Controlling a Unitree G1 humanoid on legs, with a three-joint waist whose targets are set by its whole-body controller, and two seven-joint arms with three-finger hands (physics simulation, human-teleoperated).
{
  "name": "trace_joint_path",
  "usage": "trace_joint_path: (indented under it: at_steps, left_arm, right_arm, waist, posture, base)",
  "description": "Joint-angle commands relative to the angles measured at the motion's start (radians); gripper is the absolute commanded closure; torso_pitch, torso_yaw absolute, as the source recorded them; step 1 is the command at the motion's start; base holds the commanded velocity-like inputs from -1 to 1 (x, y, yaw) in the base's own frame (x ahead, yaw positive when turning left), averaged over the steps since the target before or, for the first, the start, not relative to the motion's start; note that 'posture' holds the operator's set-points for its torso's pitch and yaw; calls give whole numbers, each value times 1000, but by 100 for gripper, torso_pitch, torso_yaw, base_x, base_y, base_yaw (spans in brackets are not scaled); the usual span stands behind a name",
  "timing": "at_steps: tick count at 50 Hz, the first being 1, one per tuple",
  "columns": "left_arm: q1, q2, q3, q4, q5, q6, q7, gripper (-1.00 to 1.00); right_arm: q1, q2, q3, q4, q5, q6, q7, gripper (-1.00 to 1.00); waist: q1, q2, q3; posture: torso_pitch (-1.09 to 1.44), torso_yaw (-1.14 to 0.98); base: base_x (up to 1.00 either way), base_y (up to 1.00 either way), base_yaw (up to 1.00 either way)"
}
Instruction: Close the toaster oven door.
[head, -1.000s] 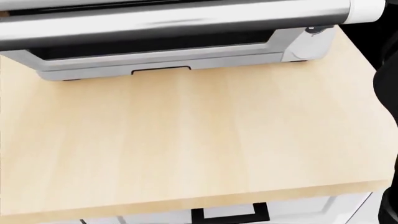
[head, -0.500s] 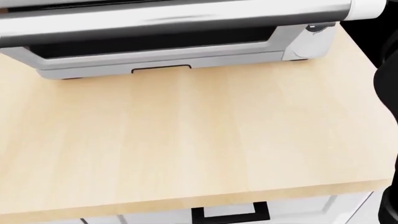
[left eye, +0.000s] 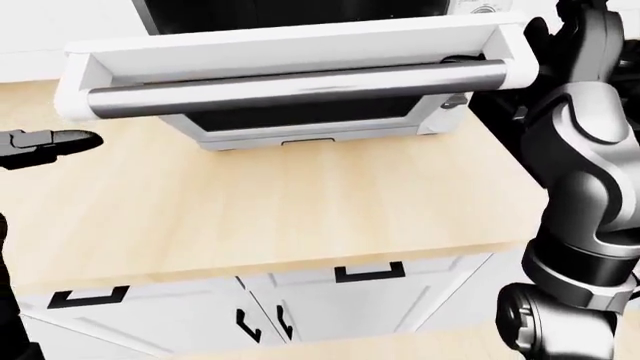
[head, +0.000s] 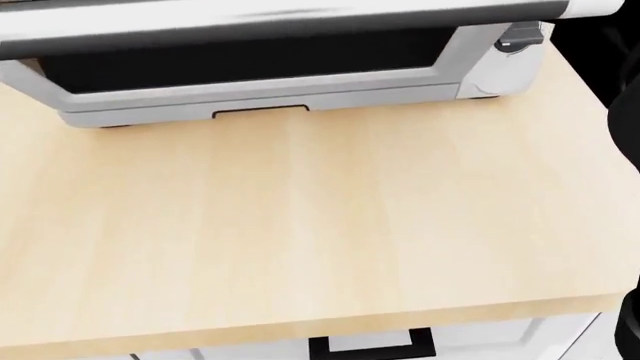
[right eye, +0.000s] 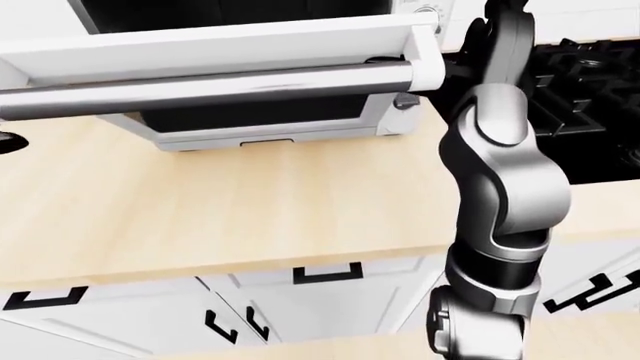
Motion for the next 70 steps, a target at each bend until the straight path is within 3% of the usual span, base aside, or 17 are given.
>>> trace_joint_path:
  at_steps: [1,33,44,61,70]
  left_arm:
    - [-13,16,19,-43,4,-22,-6,-100]
    - [81,-145,19,-295,21,161,36,-100]
    - [92,-176,68,-431,-55,315,103,-100]
    - [146,-225,54,-591,-71,394,123,-100]
    - [195,-305,21,-689,-56,435,118,-100]
  right_arm:
    - [-57,-10,-4,-55,19,-69,10,-100]
    - [-61,-15,-3,-49,19,-74,11,-100]
    - [-77,-26,-5,-38,17,-73,16,-100]
    - [-75,-31,-9,-46,18,-68,18,-100]
    - [-73,-34,-10,-44,16,-70,18,-100]
  waist:
    - [5,-3,-35]
    - [7,-10,-34]
    - [7,-11,-32]
    - [9,-13,-31]
    - [11,-16,-32]
  posture:
    - [0,0]
    - [0,0]
    - [0,0]
    - [0,0]
    - [0,0]
  base:
    - [0,0,0]
    - [0,0,0]
    - [0,0,0]
    - [0,0,0]
    - [0,0,0]
